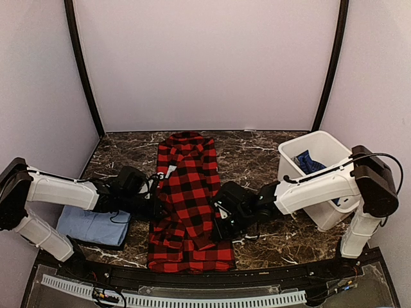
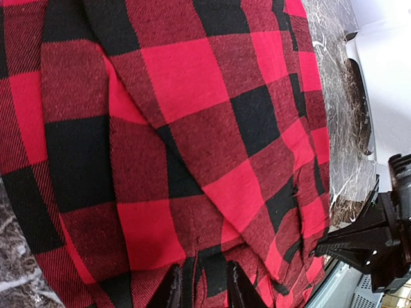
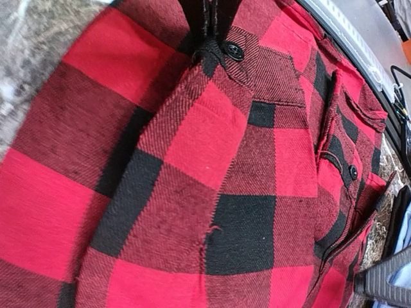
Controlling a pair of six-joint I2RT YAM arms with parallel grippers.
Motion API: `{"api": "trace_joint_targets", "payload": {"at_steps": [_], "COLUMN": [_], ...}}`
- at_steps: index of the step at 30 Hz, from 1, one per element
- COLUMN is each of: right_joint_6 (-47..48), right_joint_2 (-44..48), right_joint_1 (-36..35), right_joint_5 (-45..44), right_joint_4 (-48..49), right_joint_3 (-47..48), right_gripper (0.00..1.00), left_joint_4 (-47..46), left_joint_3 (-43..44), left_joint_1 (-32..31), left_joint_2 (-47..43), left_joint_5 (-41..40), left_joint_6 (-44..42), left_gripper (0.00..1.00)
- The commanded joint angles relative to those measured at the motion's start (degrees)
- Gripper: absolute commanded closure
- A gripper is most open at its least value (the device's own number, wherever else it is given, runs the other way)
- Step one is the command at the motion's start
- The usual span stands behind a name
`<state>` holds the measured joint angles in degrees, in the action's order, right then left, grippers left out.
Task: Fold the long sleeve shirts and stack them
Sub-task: Smooth out the rectangle-folded shirt at the center of the board.
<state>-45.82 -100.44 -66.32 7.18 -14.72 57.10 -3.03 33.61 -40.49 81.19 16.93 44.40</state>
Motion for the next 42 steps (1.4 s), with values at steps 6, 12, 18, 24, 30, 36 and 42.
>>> {"api": "trace_joint_targets", "payload": {"at_steps": [6,12,18,24,30,36,42], "right_joint_6": [-2.51,-4.62,-5.02,-4.89,-4.80,-3.33,1.55], "right_joint_2": [6.37,6.60,5.51,5.64,8.01,8.88,6.47], "right_joint_1": [-2.28,-3.22,-3.61,-3.59,-3.61,-3.20,0.65], "right_joint_5": [-6.70,-5.73,-6.01,-6.30,-8.40,-11.69,-10.38], "right_joint_4": [-9.40,-7.27,-5.92,-5.70,-7.43,-9.38,-4.80], "right_joint_3": [-0.04,-2.97,-2.97,-2.63,-2.05,1.00,5.37], "right_gripper": [1.00,1.00,1.00,0.99,0.69,0.64,0.64], "left_joint_4": [1.46,1.45,1.77,1.94,2.59,7.71,6.22], "left_joint_3": [-0.78,0.32,2.73,5.84,6.49,4.80,-0.05], "left_joint_1": [0.11,0.06,0.06,0.10,0.15,0.27,0.21], "left_joint_2": [-1.85,-1.20,-0.89,0.27,0.55,-2.65,-5.76], "left_joint_5": [1.98,2.18,1.98,1.33,1.44,1.79,2.85], "left_joint_6": [-0.04,-0.32,-0.68,-0.86,-0.85,-1.32,1.03], "left_gripper": [0.76,0.77,0.77,0.77,0.78,0.78,0.78]}}
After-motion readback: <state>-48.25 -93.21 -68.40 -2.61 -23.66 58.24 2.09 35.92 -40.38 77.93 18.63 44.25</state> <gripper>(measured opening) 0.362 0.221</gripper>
